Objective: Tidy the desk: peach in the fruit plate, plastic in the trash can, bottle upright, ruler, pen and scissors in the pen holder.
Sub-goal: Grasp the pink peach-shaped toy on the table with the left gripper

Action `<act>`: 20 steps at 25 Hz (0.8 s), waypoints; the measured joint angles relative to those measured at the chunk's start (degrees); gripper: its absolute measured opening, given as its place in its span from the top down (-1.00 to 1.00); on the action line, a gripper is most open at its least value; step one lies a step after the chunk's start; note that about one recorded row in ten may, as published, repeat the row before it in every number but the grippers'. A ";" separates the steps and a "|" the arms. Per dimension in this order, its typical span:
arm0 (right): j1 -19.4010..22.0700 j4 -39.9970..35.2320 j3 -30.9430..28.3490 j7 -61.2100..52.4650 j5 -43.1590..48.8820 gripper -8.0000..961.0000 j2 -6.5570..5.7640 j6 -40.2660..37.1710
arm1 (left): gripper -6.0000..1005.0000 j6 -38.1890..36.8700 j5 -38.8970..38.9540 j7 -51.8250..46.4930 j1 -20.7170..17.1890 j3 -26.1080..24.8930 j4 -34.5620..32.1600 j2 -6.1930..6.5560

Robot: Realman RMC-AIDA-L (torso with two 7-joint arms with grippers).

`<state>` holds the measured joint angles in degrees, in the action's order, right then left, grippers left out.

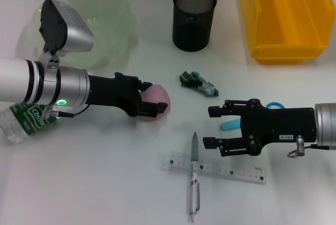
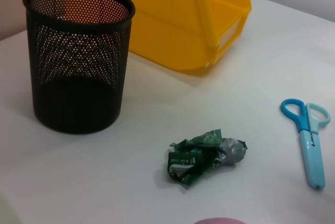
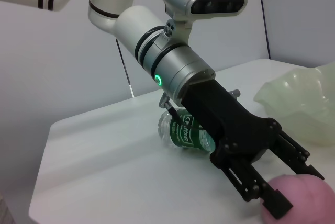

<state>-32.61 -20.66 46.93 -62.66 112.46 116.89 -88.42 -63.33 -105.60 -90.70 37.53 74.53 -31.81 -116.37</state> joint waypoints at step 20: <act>0.00 0.01 -0.08 0.00 0.04 -0.62 0.00 0.00 | 0.46 -0.81 -0.13 -0.01 -0.18 -0.17 -0.71 0.00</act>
<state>-32.61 -20.65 46.85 -62.65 112.50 116.89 -88.42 -64.14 -105.73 -90.70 37.35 74.36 -32.52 -116.37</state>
